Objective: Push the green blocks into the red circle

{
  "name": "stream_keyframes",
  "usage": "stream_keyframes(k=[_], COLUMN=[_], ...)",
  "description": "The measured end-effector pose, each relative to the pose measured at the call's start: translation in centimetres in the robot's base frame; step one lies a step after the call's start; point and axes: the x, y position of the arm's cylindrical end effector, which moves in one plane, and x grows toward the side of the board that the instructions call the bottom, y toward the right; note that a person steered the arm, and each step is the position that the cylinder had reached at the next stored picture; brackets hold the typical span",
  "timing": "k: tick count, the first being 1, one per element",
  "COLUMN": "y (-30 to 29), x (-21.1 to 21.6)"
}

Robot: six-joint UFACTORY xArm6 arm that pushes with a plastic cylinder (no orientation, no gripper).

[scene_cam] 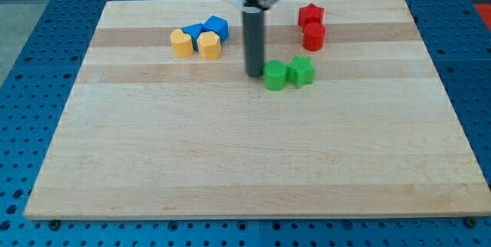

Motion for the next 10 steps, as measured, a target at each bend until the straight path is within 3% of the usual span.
stream_keyframes(k=[1,3,5,7,8,10], y=[4.1,4.0,-2.6,-0.3,7.3,9.7], x=[-5.0,-7.2,-4.1,9.4,7.7,5.4])
